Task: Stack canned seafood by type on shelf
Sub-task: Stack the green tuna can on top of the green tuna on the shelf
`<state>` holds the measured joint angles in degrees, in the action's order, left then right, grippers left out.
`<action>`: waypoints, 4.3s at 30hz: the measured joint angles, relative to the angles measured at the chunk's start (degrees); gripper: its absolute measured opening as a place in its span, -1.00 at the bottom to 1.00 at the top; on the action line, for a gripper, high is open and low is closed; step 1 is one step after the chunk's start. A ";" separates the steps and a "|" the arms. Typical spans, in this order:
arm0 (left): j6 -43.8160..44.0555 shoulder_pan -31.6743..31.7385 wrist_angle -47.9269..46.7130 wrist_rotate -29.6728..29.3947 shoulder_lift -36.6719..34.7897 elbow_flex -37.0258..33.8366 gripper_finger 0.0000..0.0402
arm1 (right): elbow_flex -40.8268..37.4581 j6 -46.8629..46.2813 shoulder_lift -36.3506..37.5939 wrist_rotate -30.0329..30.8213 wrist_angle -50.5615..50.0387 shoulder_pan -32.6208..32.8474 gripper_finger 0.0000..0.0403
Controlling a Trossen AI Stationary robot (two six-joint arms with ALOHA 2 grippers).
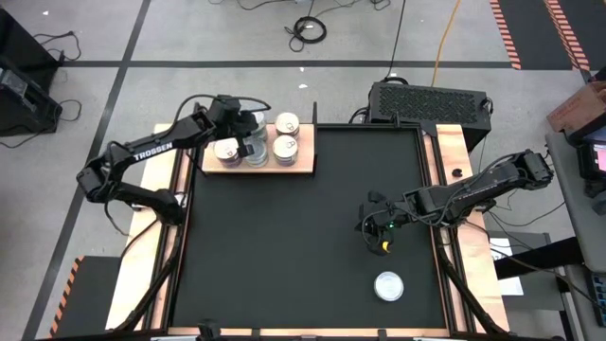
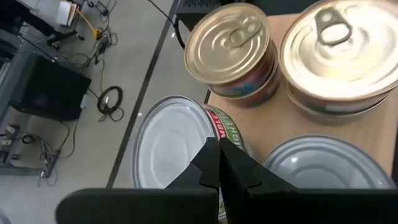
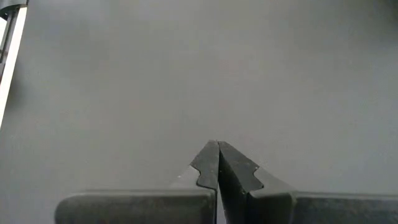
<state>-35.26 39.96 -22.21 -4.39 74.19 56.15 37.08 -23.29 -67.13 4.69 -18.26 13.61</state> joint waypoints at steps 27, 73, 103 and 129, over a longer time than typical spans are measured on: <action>-2.99 0.56 4.17 -1.67 3.21 -4.18 -1.00 | 0.00 0.00 0.00 0.00 0.07 0.00 -1.00; 9.39 -32.37 29.05 18.35 -2.71 -11.34 -0.59 | 0.81 -41.55 -0.46 -20.76 3.55 14.29 -1.00; 7.51 -41.17 51.85 18.02 9.51 -15.66 -0.59 | 0.87 -80.88 -17.82 -15.55 1.11 37.80 -1.00; 0.17 -46.57 56.12 17.18 26.61 -11.45 -0.59 | 0.87 -16.64 -17.53 5.91 13.53 4.86 -1.00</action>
<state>-35.09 -6.62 33.91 12.79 100.80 44.70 37.95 -39.93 -84.66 10.60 -4.73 18.47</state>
